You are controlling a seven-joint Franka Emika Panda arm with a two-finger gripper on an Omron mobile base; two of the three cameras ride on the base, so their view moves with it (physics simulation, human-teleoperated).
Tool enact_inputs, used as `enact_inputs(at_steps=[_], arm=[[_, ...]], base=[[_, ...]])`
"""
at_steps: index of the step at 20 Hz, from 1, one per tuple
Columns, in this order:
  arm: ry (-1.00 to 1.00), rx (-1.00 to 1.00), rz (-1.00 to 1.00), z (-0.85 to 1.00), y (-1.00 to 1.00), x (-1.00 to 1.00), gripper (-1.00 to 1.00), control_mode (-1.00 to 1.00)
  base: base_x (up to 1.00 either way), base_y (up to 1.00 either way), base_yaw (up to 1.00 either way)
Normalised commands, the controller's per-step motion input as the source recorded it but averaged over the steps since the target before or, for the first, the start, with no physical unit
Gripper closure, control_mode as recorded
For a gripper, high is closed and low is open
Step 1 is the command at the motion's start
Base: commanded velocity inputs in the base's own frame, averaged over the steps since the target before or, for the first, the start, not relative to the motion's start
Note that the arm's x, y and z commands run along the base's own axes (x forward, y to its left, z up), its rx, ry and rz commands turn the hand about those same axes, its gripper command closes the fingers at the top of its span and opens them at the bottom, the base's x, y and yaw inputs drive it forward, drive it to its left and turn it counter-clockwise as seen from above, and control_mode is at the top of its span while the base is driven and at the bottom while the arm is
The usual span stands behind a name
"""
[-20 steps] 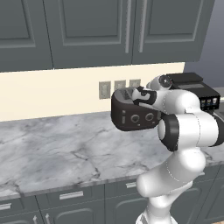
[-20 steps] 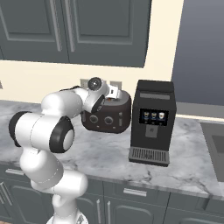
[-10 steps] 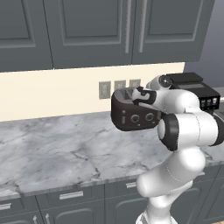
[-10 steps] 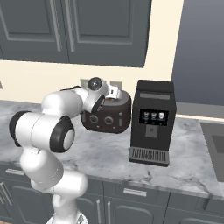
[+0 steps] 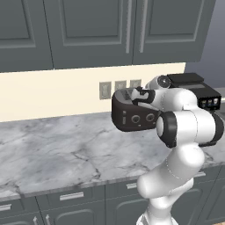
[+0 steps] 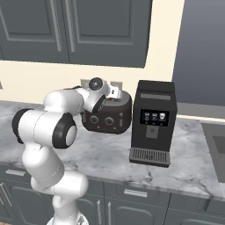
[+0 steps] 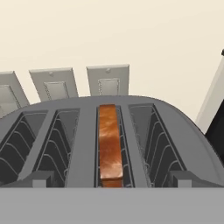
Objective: Start the toaster. Once the lever pops up, take the bread to the plate on the dining counter.
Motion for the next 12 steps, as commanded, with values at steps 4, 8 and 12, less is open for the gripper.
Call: enact_inputs(at_steps=[4,8,12], arm=[[0.02,0.0,0.0,-0.08,0.0,0.08,-1.0,-1.0],[0.03,0.0,0.0,-0.11,0.0,0.08,-1.0,-1.0],[0.04,0.0,0.0,-0.11,0.0,0.08,-1.0,-1.0]], base=[[0.0,0.0,0.0],[0.0,0.0,0.0],[0.0,0.0,0.0]])
